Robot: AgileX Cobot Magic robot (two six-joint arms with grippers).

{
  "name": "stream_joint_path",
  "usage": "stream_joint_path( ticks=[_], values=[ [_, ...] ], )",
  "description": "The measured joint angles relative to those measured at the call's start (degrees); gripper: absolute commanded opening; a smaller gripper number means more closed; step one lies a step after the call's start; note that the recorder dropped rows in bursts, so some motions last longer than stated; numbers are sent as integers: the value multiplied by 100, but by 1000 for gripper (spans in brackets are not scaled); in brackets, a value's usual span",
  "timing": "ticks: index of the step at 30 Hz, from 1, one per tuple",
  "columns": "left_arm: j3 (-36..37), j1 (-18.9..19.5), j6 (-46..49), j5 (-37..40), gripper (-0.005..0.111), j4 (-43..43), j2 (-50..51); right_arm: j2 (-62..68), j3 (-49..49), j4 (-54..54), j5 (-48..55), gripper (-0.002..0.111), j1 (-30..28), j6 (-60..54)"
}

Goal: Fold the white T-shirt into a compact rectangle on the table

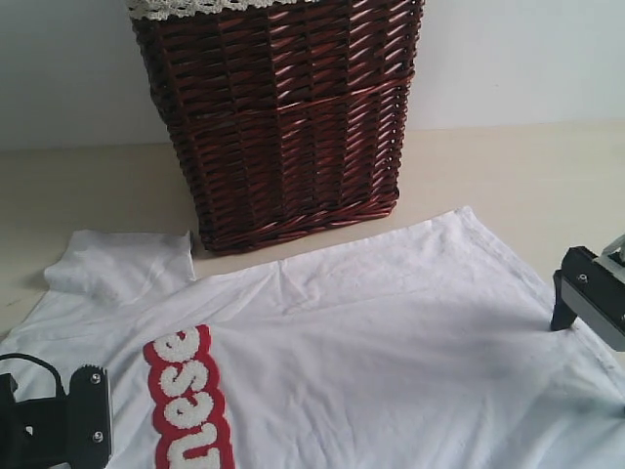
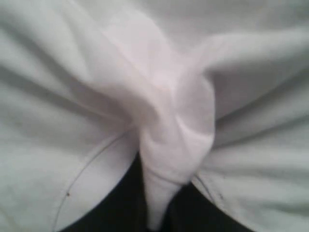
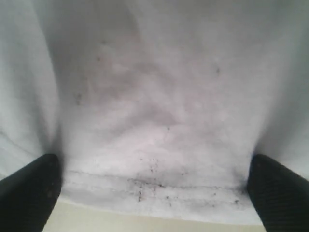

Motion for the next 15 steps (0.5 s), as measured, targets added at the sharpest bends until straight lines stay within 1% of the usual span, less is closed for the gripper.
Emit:
stream_joint_path(
  ticks=[15],
  values=[
    [0, 0, 10, -10, 0, 0, 0, -93, 27, 26, -140, 101, 0, 84]
  ],
)
